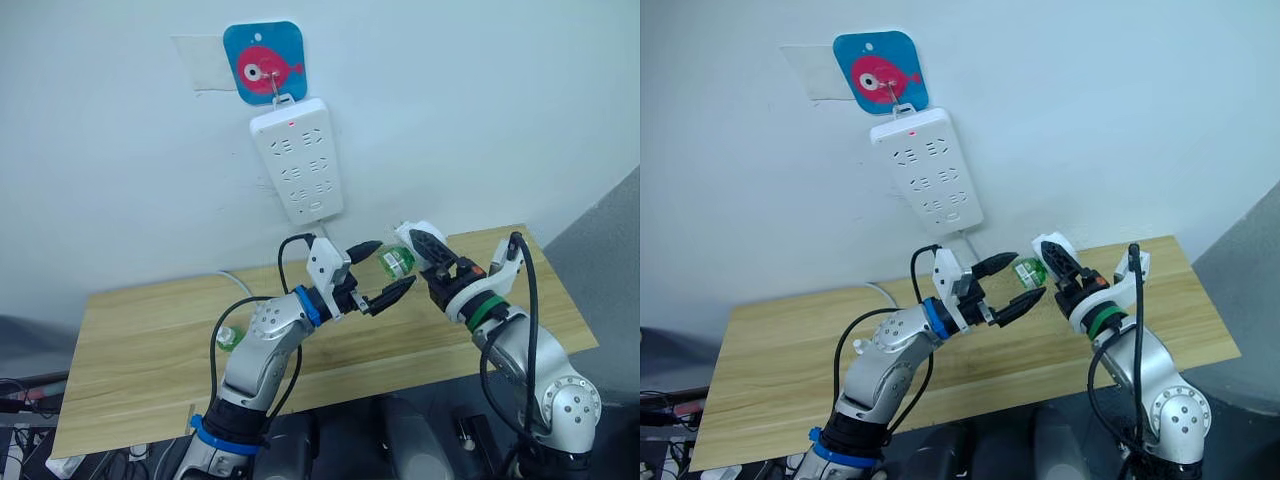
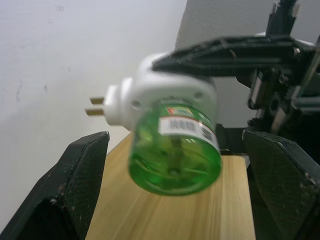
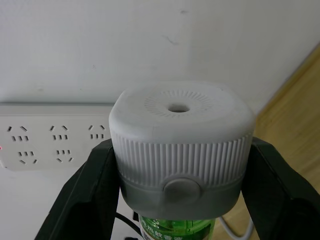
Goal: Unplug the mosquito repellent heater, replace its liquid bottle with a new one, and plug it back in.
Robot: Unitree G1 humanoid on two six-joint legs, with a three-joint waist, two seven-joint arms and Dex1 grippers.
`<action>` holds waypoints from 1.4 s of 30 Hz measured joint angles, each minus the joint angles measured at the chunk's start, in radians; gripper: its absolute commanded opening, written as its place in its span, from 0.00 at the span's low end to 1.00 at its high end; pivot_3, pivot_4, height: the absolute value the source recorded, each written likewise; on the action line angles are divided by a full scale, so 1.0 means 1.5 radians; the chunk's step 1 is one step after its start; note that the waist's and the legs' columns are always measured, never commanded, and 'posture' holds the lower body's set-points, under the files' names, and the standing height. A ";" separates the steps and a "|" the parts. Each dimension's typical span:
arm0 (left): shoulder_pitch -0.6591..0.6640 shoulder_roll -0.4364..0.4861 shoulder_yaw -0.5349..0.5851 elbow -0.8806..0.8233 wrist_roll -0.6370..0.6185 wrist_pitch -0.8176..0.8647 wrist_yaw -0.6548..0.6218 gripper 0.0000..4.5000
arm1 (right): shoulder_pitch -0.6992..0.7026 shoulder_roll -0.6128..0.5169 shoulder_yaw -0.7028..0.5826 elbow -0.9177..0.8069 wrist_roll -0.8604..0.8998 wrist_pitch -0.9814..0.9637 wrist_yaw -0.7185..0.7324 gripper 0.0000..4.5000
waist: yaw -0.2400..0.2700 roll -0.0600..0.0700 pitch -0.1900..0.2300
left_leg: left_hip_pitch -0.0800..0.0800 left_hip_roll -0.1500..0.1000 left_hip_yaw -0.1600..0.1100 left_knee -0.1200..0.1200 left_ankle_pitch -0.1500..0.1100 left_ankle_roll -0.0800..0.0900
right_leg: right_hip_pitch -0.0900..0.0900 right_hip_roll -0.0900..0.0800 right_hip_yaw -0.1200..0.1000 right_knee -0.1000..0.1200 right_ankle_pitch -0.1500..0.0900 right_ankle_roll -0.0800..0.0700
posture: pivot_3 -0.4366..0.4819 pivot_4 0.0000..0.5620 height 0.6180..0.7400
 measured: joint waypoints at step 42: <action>-0.028 0.147 0.003 0.037 -0.017 -0.053 -0.211 0.50 | -0.113 -0.362 -0.036 0.311 0.159 0.341 0.362 1.00 | 0.001 -0.003 0.002 | 0.001 0.001 0.004 0.001 0.000 0.001 | 0.001 0.003 0.001 0.000 0.001 -0.001 | 0.27 0.50 1.00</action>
